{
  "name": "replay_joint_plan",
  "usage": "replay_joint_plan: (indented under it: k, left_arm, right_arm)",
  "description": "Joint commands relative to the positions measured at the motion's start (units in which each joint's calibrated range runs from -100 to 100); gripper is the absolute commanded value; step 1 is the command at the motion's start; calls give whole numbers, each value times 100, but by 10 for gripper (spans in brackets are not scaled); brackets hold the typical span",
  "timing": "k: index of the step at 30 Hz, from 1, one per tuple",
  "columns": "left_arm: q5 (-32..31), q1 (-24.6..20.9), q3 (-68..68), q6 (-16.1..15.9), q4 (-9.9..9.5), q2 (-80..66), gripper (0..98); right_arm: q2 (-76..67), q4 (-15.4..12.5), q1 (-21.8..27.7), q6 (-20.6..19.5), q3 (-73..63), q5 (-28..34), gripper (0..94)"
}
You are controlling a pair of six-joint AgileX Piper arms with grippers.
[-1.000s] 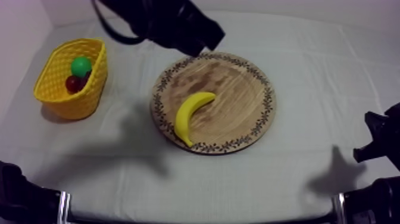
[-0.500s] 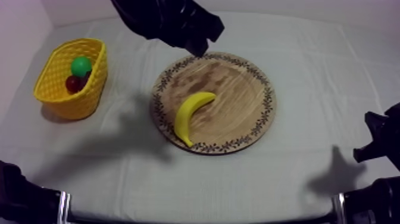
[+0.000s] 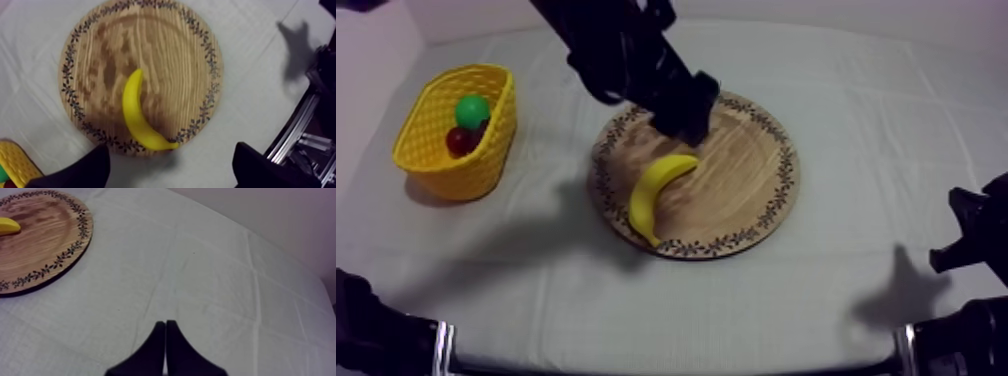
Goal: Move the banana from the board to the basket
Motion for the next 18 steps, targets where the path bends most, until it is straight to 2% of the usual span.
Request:
replay_joint_plan:
  k: [1,10,18]
  left_arm:
    - [-82,-3,120,-32,13,231,938]
    - [-683,-64,443,-100,66,1254,941]
    - [-1063,-323,390,-206,238,2042,941]
  right_arm:
    - [0,0,-1,0,1,0,3]
    - [0,0,-1,0,1,0,3]
    - [0,0,-1,0,1,0,3]
